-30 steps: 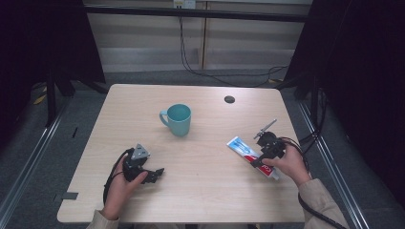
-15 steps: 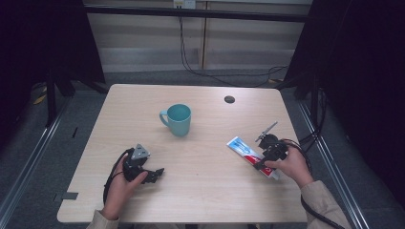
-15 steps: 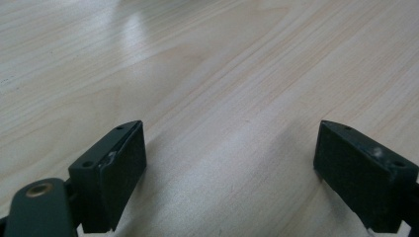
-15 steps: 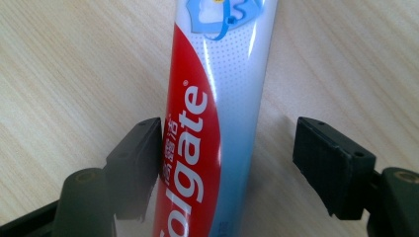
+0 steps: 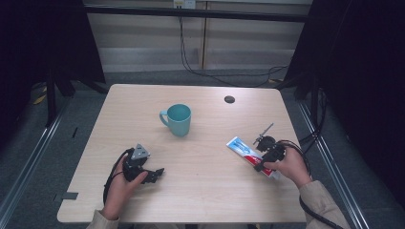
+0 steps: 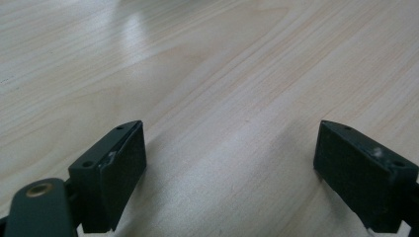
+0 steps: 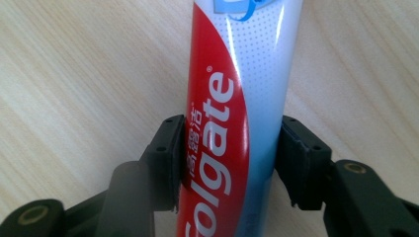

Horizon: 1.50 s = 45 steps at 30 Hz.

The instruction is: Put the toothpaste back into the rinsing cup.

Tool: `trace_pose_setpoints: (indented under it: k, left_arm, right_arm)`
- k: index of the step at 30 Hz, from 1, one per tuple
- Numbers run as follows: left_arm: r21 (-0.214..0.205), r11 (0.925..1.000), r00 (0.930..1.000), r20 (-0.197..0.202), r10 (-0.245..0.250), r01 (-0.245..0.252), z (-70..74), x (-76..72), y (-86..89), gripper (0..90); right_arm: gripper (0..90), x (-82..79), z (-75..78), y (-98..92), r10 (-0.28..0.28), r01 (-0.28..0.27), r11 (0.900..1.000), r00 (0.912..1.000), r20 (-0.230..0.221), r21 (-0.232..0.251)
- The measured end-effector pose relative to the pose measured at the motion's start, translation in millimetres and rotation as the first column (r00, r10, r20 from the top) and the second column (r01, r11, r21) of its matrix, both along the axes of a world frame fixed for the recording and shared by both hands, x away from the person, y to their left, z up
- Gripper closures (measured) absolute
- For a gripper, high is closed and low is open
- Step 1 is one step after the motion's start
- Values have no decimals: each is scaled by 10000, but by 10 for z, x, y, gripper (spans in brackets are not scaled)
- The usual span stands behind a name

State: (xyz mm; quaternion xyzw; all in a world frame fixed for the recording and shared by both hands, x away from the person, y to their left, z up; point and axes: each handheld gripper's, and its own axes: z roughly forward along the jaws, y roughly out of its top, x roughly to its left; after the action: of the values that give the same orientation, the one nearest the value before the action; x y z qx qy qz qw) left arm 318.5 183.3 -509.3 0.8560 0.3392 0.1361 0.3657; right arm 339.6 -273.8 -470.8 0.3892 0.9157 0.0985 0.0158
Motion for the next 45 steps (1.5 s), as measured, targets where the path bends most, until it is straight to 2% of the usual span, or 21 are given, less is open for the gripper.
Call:
trace_pose_setpoints:
  k: [1, 3, 5, 6, 7, 10, 14, 16, 24, 31, 33, 35, 37, 41, 45]
  left_arm:
    - [0, 10000, 10000, 0, 2, -2, 0, 1, 0, 125]
    - [-32, 10000, 10000, 2, 26, -26, -2, 1, -1, 125]
    - [-55, 10000, 10000, -3, 33, -33, -3, 3, -2, 124]
    - [-59, 10000, 10000, -5, 35, -35, -3, 3, -2, 124]
    - [-52, 10000, 10000, -2, 29, -29, -3, 3, -2, 124]
    - [-21, 10000, 10000, 9, 13, -13, -1, 6, -1, 124]
    - [-10, 10000, 10000, -2, 11, -11, 0, 10, -1, 123]
    - [-17, 10000, 10000, 6, 0, 0, -1, 13, -1, 122]
    - [29, 10000, 10000, -16, -32, 32, 1, 15, 1, 122]
    - [22, 9999, 9999, 39, -109, 109, 4, 28, 15, 135]
    - [-107, 9999, 10000, -16, -70, 70, 5, 36, 19, 154]
    - [-101, 9999, 10000, -30, -75, 74, 9, 37, 19, 155]
    - [-103, 9999, 9999, -37, -95, 94, 10, 40, 10, 159]
    - [-174, 9995, 9997, -68, -252, 251, 34, 45, -22, 162]
    - [-491, 9982, 9993, -105, -349, 343, 77, 48, -67, 163]
  right_arm:
    - [528, -3, 3, 39, 14, -13, 9996, 10000, 10, -267]
    - [547, 3, 11, 50, 66, -67, 9992, 10000, -23, -400]
    - [616, -9, 26, 110, 158, -156, 9969, 9999, 17, -773]
    - [616, -9, 26, 110, 158, -156, 9969, 9999, 17, -773]
    - [648, -15, 37, 128, 284, -274, 9949, 9996, 88, -966]
    - [671, -21, 47, 128, 300, -287, 9947, 9995, 115, -985]
    - [706, -55, 59, 110, 175, -149, 9970, 9992, 346, -753]
    - [719, -66, 62, 63, 146, -119, 9987, 9984, 541, -488]
    - [731, -64, 74, 41, 174, -164, 9997, 9981, 584, -169]
    - [733, -51, 160, 79, 153, -165, 9997, 9975, 693, 172]
    - [733, -46, 207, 94, 75, -120, 9986, 9964, 847, 524]
    - [733, -46, 223, 104, 93, -149, 9981, 9958, 915, 603]
    - [733, -34, 252, 126, 108, -214, 9946, 9945, 1046, 1013]
    - [733, -32, 286, 173, 86, -235, 9911, 9936, 1127, 1310]
    - [733, -16, 323, 236, 78, -290, 9849, 9924, 1232, 1708]
